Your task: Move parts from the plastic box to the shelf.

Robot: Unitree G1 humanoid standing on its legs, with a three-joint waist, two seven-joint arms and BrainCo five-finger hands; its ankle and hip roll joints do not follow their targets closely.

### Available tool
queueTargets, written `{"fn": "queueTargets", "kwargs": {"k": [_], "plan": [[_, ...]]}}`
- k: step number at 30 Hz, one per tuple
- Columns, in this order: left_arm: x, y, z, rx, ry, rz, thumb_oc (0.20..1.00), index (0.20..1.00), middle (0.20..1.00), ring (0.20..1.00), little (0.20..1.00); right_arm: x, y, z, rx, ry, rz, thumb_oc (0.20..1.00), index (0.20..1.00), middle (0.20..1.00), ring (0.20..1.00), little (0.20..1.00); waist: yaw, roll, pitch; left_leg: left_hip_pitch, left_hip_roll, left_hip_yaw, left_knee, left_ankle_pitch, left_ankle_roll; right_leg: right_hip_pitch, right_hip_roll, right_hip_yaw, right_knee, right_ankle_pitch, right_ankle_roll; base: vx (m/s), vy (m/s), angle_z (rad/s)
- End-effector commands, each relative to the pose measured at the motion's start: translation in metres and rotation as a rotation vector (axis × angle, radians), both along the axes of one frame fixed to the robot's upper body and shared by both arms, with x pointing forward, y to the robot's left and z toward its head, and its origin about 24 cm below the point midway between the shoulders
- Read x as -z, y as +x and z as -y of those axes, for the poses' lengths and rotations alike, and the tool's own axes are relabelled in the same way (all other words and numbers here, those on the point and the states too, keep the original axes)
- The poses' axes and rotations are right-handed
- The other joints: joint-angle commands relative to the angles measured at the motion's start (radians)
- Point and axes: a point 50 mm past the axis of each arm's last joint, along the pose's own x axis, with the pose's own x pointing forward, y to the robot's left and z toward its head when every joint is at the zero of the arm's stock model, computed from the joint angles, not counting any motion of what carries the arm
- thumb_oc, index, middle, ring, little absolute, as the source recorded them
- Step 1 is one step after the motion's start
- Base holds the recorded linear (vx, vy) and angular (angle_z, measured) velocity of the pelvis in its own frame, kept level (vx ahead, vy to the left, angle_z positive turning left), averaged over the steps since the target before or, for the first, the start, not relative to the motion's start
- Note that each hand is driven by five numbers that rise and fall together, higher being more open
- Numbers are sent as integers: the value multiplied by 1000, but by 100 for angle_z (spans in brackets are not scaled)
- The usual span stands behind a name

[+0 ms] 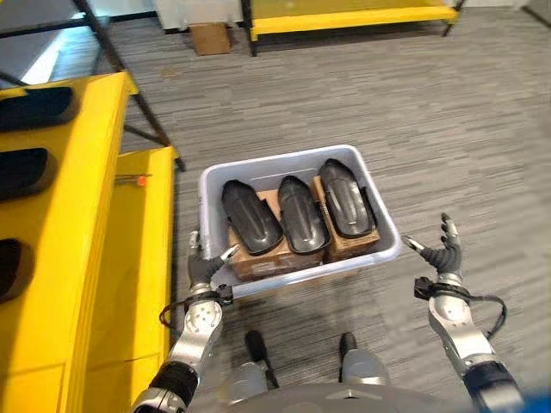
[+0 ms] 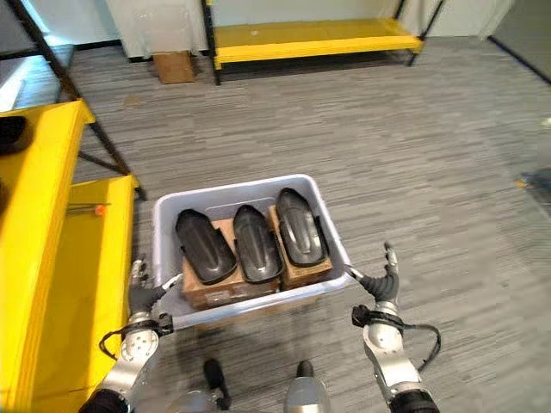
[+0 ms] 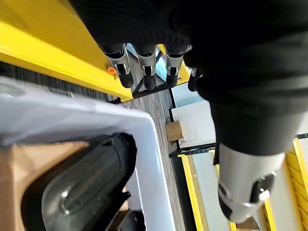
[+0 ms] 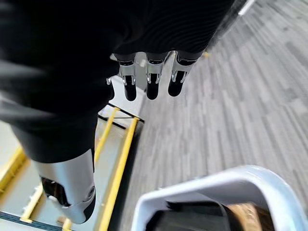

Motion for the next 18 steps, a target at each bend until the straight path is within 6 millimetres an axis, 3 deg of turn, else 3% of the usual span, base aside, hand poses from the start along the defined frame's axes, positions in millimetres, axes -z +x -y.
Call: {"fn": "queueTargets", "kwargs": {"k": [1,4,5,7,13,18], "plan": [[-29,23,14,107,64,141,1000,1000,1000,1000,1000,-27,17,9,4,-34,113,1000,1000,1000,1000,1000,5,46,0,-41,68,-61,177,-217,14,-82,14,95,41,-15,23,62,-63,5],[-28,32,31,220,23,129,1000,1000,1000,1000,1000,-22,6,17,75,-46,101,1000,1000,1000,1000,1000,-45,54,-27,-57,35,-146,134,-180,25,-103,65,263,32,-5,9,97,-94,91],[-28,33,37,269,21,127,1000,1000,1000,1000,1000,-22,3,20,96,-59,101,1000,1000,1000,1000,1000,-53,58,-32,-56,26,-166,124,-177,28,-103,80,281,37,-14,-1,156,-110,185],[-30,32,39,305,24,133,1000,1000,1000,1000,1000,-23,1,23,101,-71,102,1000,1000,1000,1000,1000,-55,58,-27,-51,22,-180,124,-181,28,-98,90,282,46,-28,-10,72,-117,132],[-36,34,44,351,-14,158,1000,1000,1000,1000,1000,-34,3,24,57,-119,160,1000,1000,1000,1000,1000,-49,67,-5,-60,30,-208,122,-168,16,-93,110,278,66,-61,-36,19,-89,-5],[-59,42,47,404,-12,242,1000,1000,1000,1000,1000,-86,27,29,27,-136,365,1000,1000,1000,1000,1000,-25,83,55,-137,26,-241,149,-157,6,-147,125,269,99,-84,-57,-113,-50,6]]}}
